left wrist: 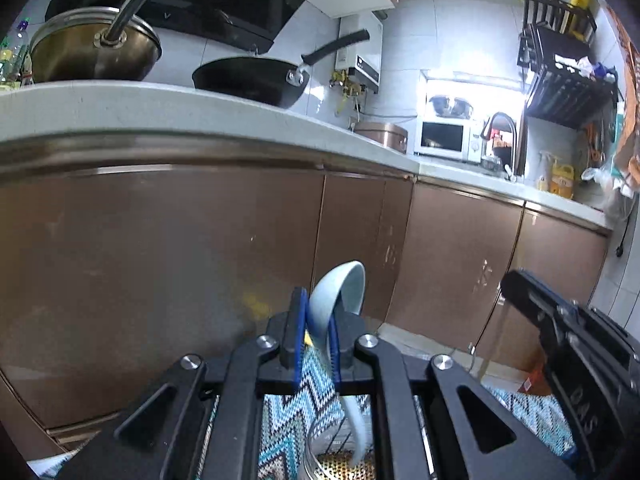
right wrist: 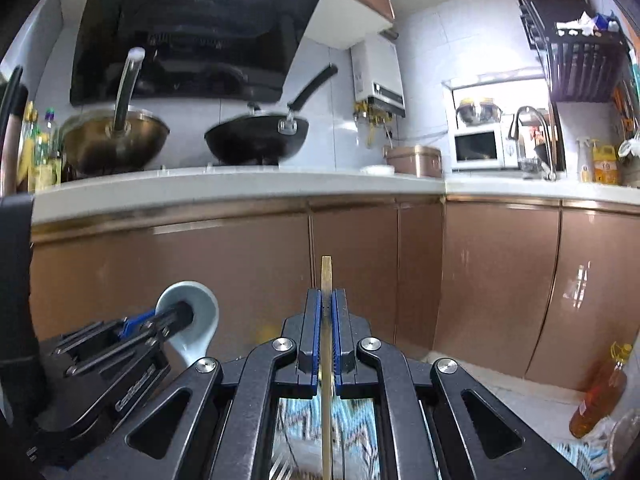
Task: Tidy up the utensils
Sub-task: 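Carry spoon with left tool into clear holder while right tool drops chopstick in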
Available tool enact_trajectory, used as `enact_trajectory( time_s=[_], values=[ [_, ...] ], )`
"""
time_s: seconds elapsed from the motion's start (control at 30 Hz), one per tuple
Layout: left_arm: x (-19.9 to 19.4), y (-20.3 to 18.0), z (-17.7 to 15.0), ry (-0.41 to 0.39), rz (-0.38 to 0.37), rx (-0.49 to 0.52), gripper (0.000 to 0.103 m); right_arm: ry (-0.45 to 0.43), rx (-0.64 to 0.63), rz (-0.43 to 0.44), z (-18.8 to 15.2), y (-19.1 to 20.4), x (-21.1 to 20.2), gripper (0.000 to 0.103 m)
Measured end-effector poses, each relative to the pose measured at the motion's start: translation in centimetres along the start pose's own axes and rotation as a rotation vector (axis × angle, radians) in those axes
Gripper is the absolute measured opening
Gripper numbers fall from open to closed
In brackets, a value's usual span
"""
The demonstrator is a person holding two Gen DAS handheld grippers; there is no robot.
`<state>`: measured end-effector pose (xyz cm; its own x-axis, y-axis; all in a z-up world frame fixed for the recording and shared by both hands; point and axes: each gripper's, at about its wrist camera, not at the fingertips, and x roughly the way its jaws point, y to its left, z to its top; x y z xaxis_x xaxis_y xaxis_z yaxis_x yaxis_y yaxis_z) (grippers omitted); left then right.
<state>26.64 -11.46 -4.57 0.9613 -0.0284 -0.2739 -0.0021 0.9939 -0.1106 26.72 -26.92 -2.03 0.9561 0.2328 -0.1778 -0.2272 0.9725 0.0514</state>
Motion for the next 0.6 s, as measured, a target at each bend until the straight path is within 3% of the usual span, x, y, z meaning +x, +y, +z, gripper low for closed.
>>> enact_trajectory(
  time_s=[0.1, 0.17, 0.23, 0.43, 0.6],
  values=[
    [0.0, 0.2, -0.8, 0.037, -0.027, -0.004, 0.018, 0.044, -0.004, -0.011, -1.6, -0.2, -0.2, 0.011],
    [-0.7, 0.5, -0.7, 0.046, -0.053, -0.015, 0.034, 0.066, 0.004, -0.013, -2.0, -0.4, -0.7, 0.021],
    [-1.9, 0.8, 0.1, 0.049, -0.088, -0.029, 0.043, 0.076, -0.002, -0.015, -2.1, -0.2, -1.1, 0.028],
    [-8.2, 3.0, 3.3, 0.030, -0.097, 0.011, 0.045, 0.072, -0.003, -0.015, -0.2, 0.6, -4.6, 0.028],
    [-13.7, 6.9, 5.0, 0.064, -0.111, -0.002, 0.045, 0.082, -0.023, -0.008, 1.6, 1.3, -10.1, 0.029]
  ],
)
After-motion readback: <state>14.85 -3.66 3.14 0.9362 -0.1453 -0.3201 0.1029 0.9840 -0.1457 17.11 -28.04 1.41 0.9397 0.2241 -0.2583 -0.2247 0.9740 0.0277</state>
